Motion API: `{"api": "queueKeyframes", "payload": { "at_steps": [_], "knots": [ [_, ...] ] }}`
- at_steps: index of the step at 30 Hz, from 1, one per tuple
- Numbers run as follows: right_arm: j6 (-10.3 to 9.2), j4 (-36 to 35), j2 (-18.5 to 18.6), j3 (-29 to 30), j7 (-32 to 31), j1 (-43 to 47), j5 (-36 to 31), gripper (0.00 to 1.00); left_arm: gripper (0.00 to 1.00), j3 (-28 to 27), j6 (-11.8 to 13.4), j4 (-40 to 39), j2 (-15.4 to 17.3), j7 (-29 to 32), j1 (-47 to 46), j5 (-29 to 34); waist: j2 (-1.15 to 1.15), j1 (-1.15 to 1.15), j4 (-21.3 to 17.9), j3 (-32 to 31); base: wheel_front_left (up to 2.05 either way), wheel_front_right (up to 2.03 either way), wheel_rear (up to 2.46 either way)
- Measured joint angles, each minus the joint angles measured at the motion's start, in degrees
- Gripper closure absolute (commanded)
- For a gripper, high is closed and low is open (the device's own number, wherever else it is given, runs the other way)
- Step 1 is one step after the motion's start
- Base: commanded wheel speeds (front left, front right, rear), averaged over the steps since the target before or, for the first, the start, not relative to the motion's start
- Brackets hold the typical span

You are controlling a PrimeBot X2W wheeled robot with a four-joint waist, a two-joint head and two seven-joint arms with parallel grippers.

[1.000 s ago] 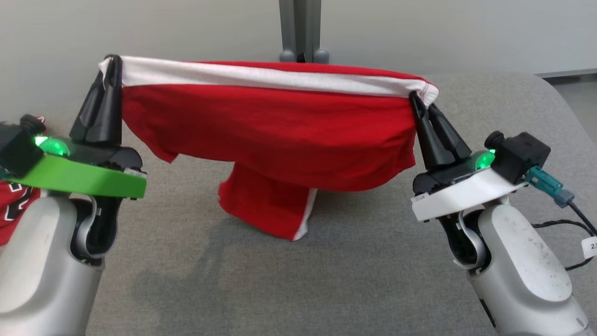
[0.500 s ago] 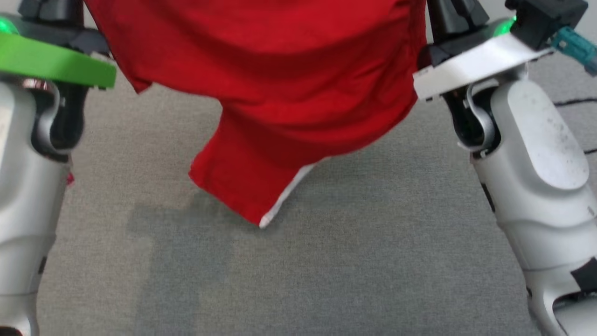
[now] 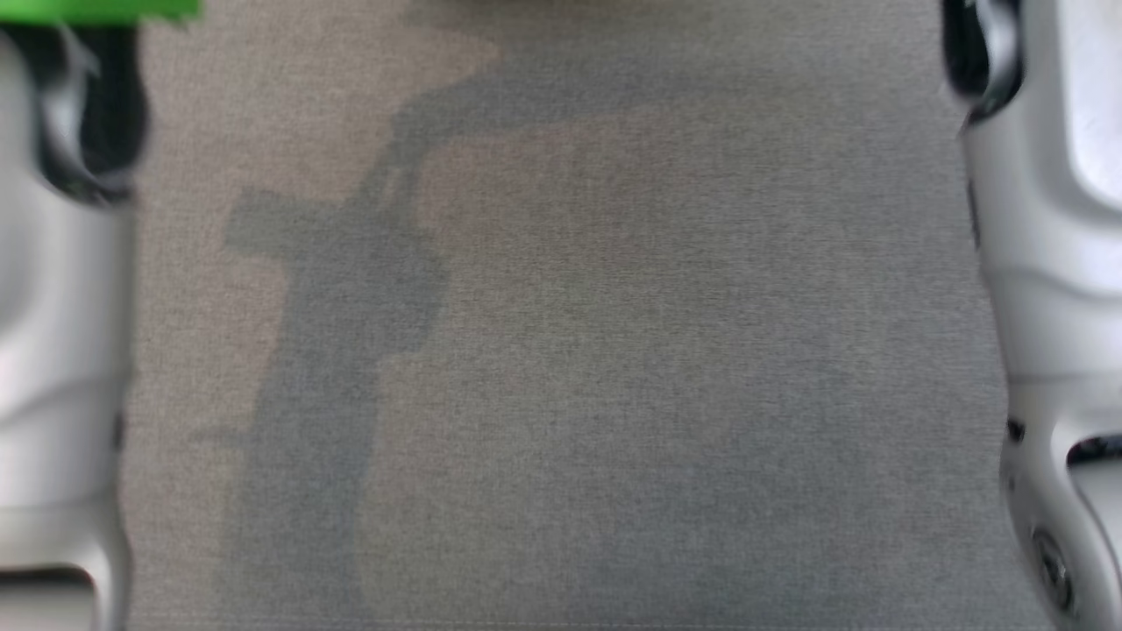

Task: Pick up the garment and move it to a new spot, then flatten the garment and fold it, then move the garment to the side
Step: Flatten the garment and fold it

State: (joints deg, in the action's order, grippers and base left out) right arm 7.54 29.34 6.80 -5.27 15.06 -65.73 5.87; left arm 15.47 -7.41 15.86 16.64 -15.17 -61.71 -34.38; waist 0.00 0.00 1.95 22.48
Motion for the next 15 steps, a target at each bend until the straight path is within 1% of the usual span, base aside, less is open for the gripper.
{"api": "queueKeyframes", "payload": {
  "at_steps": [4, 7, 10, 12, 15],
  "knots": [
    [0.00, 0.6, 0.3, -0.8, 0.0, 10.5, -0.3, 1.00, 1.00, 3.5, 0.0, 0.8, -2.2, 0.0, 11.3, -1.6, 0.00, 0.00, 1.5, 0.8, 0.00, 0.00, 0.00],
    [0.00, 0.3, 0.3, -0.2, 0.0, 19.2, 0.4, 1.00, 1.00, 3.9, 0.0, 1.5, -3.7, 0.0, 20.3, -3.0, 0.00, 0.00, 2.0, 0.3, 0.00, 0.00, 0.00],
    [0.00, -1.1, -0.2, 0.7, 0.0, 27.5, 2.1, 1.00, 1.00, 4.4, 0.0, 1.5, -5.2, 0.0, 28.6, -3.8, 0.00, 0.00, 1.9, -0.6, 0.00, 0.00, 0.00],
    [0.00, -2.9, -0.8, 2.1, 0.0, 32.3, 4.0, 1.00, 1.00, 6.2, 0.0, 1.3, -5.4, 0.0, 33.8, -3.6, 0.00, 0.00, 1.8, -1.4, 0.00, 0.00, 0.00],
    [0.00, -5.2, -1.3, 1.8, 0.0, 38.0, 5.2, 1.00, 1.00, 5.0, 0.0, 1.0, -6.0, 0.0, 39.7, -4.0, 0.00, -0.01, 1.5, -2.7, 0.00, 0.00, 0.00]
  ]
}}
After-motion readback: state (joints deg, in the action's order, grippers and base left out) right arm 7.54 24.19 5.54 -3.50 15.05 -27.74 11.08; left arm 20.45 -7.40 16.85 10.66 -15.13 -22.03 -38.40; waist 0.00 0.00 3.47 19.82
